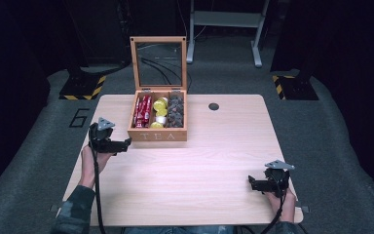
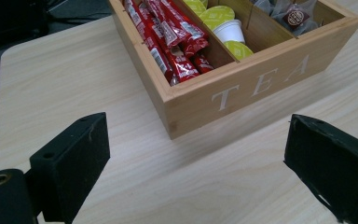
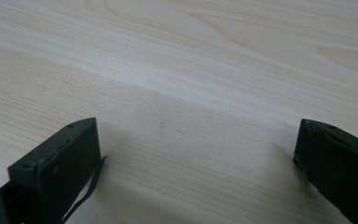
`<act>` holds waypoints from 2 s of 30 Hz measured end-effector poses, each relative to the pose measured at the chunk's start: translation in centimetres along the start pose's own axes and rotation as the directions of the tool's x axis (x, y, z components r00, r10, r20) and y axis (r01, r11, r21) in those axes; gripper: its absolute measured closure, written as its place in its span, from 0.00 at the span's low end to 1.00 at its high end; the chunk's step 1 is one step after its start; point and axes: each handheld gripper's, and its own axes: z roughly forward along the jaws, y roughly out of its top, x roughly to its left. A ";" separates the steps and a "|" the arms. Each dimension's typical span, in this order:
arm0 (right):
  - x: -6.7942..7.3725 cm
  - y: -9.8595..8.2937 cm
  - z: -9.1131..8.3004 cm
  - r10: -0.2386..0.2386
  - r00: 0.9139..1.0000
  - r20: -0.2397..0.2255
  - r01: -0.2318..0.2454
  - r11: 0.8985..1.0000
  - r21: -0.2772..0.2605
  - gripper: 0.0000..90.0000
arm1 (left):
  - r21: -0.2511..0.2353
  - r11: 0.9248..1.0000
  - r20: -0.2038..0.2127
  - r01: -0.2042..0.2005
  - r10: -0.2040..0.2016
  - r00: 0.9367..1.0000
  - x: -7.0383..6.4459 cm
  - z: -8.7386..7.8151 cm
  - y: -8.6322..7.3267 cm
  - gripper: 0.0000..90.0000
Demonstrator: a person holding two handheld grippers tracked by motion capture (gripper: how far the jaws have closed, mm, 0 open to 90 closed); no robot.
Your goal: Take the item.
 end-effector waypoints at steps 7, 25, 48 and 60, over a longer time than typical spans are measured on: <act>0.0 0.0 0.0 0.001 1.000 -0.001 -0.001 1.000 0.001 0.00 | -0.011 1.000 0.009 -0.001 0.001 1.000 -0.1 1.0 1.4 0.08; 0.0 0.0 0.0 -0.001 1.000 -0.002 0.001 1.000 0.001 0.00 | 0.016 1.000 0.024 0.009 -0.009 1.000 0.4 4.5 4.5 0.09; 0.0 0.0 0.0 -0.002 1.000 -0.002 0.002 1.000 0.000 0.00 | 0.039 0.999 0.023 0.032 -0.033 0.999 1.4 8.6 8.1 0.22; 0.0 0.0 0.0 -0.003 1.000 -0.004 0.003 1.000 0.000 0.00 | 0.095 0.993 -0.015 0.068 -0.067 0.998 1.6 11.3 8.9 0.44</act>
